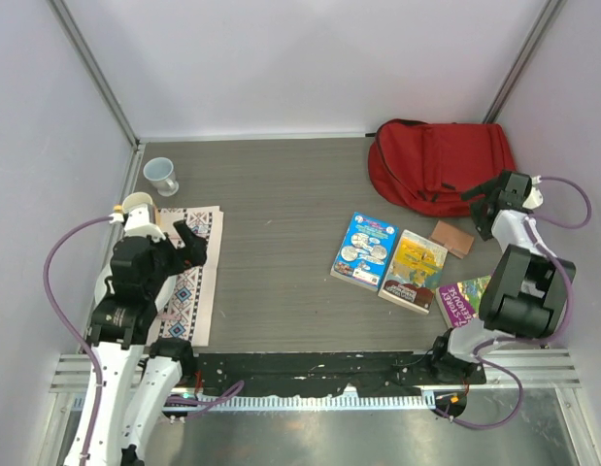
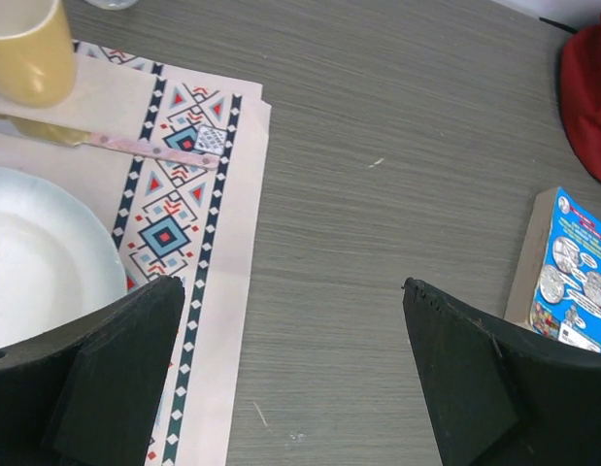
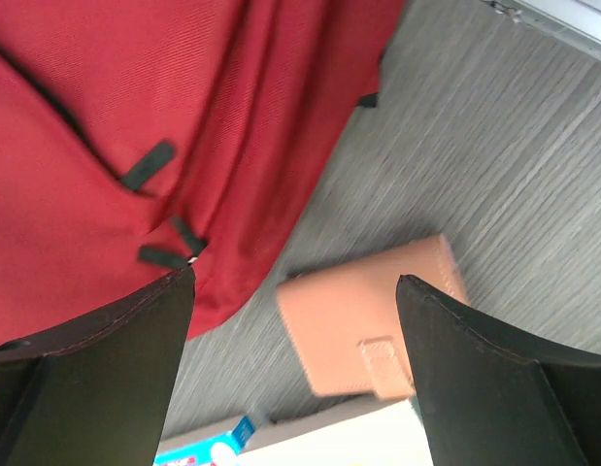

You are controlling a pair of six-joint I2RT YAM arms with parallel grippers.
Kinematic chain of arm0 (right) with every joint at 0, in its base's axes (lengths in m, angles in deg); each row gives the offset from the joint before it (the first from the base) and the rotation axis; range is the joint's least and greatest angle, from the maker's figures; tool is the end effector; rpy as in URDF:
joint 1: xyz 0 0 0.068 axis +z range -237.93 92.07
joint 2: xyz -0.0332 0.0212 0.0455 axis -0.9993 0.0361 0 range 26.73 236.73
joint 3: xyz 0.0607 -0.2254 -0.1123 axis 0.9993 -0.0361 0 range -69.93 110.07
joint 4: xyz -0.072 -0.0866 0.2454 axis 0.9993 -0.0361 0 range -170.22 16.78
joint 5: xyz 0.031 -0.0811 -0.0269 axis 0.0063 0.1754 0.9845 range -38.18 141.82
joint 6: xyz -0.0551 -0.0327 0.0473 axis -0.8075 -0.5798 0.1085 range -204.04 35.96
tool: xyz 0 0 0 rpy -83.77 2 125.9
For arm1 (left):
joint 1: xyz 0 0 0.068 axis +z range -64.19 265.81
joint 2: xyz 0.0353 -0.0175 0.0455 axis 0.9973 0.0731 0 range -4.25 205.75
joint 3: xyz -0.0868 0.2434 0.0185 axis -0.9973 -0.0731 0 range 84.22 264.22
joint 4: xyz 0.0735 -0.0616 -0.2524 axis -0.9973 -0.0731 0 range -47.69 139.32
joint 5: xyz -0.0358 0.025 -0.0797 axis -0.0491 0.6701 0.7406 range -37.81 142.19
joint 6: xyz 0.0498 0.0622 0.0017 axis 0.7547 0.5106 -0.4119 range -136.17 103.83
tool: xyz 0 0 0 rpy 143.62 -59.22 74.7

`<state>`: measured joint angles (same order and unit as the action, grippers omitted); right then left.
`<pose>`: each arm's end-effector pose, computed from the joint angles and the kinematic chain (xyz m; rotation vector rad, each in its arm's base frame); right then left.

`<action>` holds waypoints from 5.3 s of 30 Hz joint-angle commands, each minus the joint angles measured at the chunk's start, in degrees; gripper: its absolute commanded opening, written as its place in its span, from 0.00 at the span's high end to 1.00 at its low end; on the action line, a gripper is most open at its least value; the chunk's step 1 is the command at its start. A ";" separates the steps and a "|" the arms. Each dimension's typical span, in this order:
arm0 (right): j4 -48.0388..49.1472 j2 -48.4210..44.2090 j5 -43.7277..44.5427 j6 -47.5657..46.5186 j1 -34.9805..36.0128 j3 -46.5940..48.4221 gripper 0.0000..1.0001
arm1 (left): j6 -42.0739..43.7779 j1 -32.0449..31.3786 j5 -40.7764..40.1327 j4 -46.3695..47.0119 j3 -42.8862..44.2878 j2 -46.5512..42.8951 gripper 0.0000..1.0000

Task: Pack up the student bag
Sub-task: Move the student bag to the center of the board.

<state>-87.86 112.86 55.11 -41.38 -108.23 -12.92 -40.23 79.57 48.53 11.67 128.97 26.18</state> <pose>0.3337 -0.1276 0.1930 1.2443 1.9773 0.1276 0.1663 -0.0137 0.3046 -0.3490 1.9568 -0.2805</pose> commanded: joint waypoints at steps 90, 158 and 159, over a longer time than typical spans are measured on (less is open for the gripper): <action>21.84 -13.35 -20.96 3.05 31.02 -23.26 0.99 | -29.73 -45.53 2.25 26.13 26.18 67.73 0.47; 28.59 -7.73 -18.58 9.99 28.64 -20.19 0.99 | -27.63 -45.09 -2.32 32.11 13.00 57.98 1.00; 28.78 -7.64 -18.84 9.82 28.64 -20.19 0.99 | -27.54 -45.09 -2.14 32.46 13.08 58.07 1.00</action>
<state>-66.72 104.93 35.35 -34.28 -78.72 -34.95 -69.36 34.19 47.26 43.07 143.09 86.31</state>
